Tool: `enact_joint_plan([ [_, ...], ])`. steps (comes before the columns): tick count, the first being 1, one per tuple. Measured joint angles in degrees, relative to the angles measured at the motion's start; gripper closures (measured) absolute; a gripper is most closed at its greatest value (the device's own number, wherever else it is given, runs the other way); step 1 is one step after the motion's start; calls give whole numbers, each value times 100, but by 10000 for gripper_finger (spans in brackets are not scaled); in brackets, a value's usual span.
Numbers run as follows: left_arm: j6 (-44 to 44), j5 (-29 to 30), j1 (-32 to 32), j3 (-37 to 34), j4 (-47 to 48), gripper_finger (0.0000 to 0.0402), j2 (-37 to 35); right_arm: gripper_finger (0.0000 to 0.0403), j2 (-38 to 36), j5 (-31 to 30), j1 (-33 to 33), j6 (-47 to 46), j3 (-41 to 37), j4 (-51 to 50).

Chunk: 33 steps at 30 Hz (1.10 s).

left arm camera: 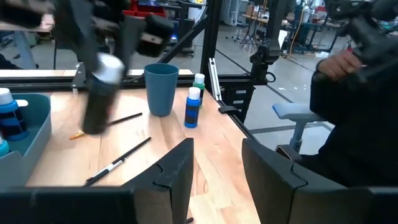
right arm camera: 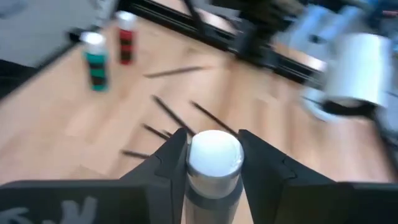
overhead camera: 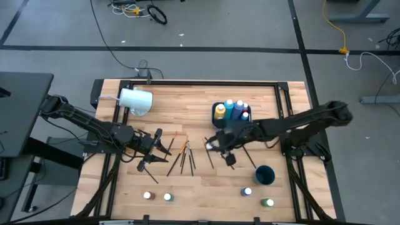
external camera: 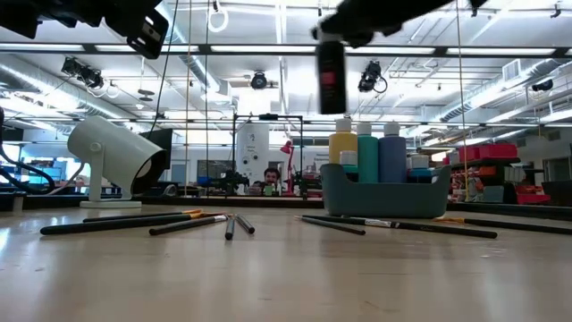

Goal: Pick & Place Paint Supplies
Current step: Put the small black paint bottle into the bin

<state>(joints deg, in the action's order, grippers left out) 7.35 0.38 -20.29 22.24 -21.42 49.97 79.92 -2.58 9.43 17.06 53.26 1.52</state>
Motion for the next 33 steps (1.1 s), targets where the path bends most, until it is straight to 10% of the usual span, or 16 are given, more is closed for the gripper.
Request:
enact_joint_plan([
  [11, 61, 52, 0, 0, -58, 258, 0, 271, -1256, -3145, -151, -541, -2676, 2267],
  [33, -177, 197, 0, 2, -371, 257, -1, 273, 204, -3387, -1143, -1986, -3207, 4209],
])
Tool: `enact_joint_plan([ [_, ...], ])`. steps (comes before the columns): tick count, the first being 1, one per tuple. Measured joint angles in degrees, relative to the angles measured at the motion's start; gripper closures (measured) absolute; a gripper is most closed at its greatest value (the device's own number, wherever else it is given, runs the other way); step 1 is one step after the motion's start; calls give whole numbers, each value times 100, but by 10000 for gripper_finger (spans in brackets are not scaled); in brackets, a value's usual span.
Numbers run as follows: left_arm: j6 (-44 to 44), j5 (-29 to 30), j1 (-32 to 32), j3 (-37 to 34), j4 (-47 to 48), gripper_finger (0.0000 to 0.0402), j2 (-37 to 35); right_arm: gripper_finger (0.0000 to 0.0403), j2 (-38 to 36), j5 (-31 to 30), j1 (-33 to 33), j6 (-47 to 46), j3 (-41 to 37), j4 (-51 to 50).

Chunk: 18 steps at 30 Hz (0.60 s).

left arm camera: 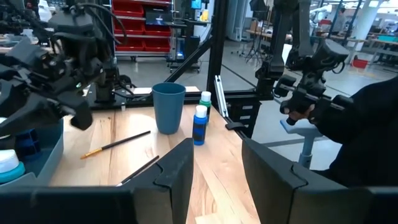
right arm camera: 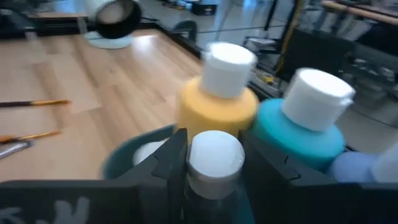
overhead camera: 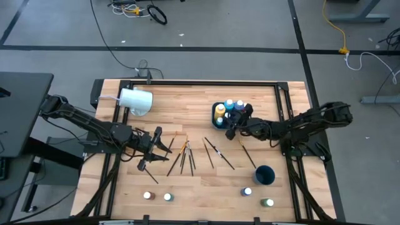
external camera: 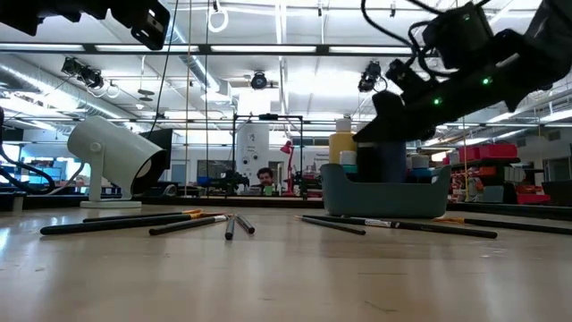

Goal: Pick & Place Paint Supplies
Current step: Put the small black paint bottle into the bin

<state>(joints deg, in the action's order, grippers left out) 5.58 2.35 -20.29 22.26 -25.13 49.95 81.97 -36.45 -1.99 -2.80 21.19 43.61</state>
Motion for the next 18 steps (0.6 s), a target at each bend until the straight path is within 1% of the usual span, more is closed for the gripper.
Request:
enact_joint_plan([
  [5, 0, 0, 0, 0, -1, 258, 0, 272, 492, 235, -223, -354, 0, 285],
  [8, 10, 0, 0, 0, 1, 257, 0, 271, 675, 261, -256, -350, 4, 418],
  [13, 17, 0, 0, 0, 1, 257, 0, 271, 700, 184, -263, -232, 9, 401],
  [18, 20, 0, 0, 0, 3, 257, 0, 263, 700, 281, -337, -229, 9, 434],
])
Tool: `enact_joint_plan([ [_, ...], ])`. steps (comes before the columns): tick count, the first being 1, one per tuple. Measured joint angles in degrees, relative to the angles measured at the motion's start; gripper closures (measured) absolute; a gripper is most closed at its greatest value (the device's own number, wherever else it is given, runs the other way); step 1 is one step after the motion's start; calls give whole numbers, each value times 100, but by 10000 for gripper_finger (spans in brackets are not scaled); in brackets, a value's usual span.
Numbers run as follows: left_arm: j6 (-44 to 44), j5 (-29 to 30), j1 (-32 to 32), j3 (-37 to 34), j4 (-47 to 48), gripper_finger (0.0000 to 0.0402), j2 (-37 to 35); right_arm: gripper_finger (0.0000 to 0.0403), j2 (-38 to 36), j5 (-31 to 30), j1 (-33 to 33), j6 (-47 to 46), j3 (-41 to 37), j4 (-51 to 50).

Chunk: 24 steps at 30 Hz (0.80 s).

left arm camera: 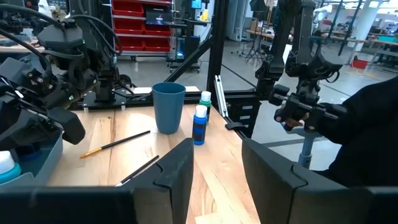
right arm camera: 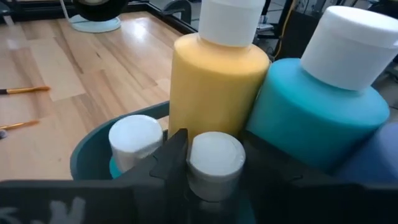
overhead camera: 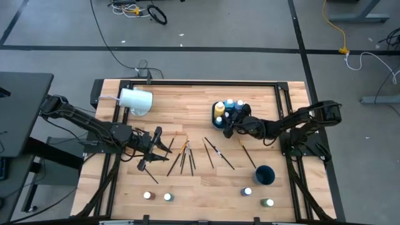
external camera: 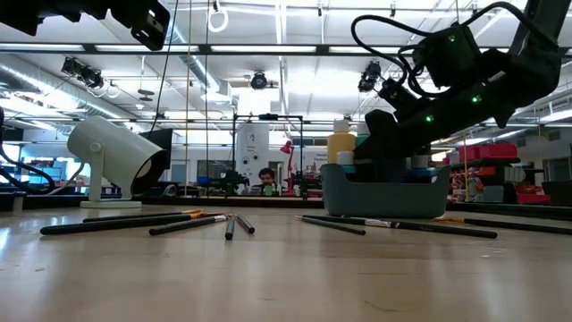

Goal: Pick & Place Paint Supplies
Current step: Put the small black paint bottle into the bin, then put the small light green paint bottle into the bin

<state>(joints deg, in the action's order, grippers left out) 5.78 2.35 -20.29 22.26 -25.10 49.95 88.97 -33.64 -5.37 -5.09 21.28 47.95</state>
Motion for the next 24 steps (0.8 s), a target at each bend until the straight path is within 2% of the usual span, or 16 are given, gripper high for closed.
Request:
enact_joint_plan([
  [9, 2, 0, 0, 0, 0, 258, 0, 220, 2, -23, 26, 660, 0, 661],
  [18, 3, 0, 1, 0, 0, 257, 0, 217, -590, -302, 284, 1428, 0, 940],
  [21, 2, -2, 0, -1, -5, 257, 83, 223, -937, 40, 449, 1557, 0, 932],
  [24, -40, -2, 0, -2, -50, 257, 281, 229, -1276, 841, 619, 1506, 0, 946],
])
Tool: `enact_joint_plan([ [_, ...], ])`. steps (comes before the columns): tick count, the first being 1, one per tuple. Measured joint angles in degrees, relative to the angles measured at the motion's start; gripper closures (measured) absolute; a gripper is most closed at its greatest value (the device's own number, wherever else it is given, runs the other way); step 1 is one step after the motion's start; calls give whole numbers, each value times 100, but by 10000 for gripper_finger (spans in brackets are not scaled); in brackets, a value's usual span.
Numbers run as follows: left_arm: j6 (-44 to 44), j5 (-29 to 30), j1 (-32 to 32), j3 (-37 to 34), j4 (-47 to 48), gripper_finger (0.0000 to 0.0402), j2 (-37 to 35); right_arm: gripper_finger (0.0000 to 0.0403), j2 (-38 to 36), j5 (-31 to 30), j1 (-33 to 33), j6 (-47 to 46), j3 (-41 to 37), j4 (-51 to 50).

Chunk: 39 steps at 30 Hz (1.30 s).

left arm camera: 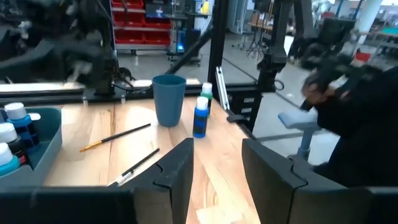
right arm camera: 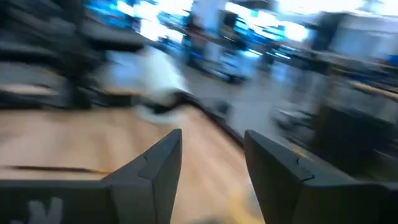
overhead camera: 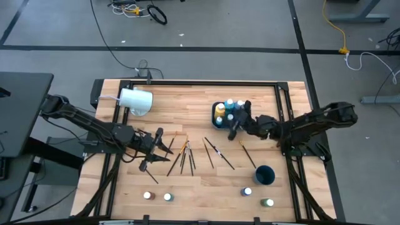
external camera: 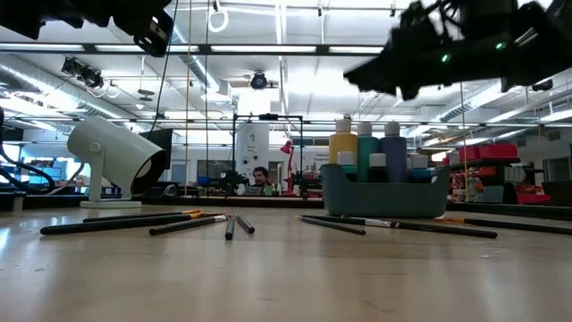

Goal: Pick & Place Paint Supplies
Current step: Put the small light green paint bottle into the bin

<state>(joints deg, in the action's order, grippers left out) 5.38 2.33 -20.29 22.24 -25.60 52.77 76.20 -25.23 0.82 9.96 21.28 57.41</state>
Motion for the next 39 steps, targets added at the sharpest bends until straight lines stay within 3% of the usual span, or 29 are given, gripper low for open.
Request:
enact_joint_plan([
  [8, -8, -600, -2, 0, -608, 258, 927, 232, -438, 4112, 275, -616, 0, 36],
  [12, -5, -1039, -58, 56, -837, 257, 1351, 232, -442, 5249, 330, -785, 0, 35],
  [20, -278, -1385, -412, 66, -1728, 242, 2059, 232, -442, 5413, 343, -806, 0, 30],
  [30, -269, -1961, -934, 66, -1902, 177, 2948, 232, -442, 5096, 343, -724, 79, 67],
  [39, -261, -2017, -1128, 499, -1927, 170, 3705, 232, -442, 4828, 343, -722, 157, 44],
])
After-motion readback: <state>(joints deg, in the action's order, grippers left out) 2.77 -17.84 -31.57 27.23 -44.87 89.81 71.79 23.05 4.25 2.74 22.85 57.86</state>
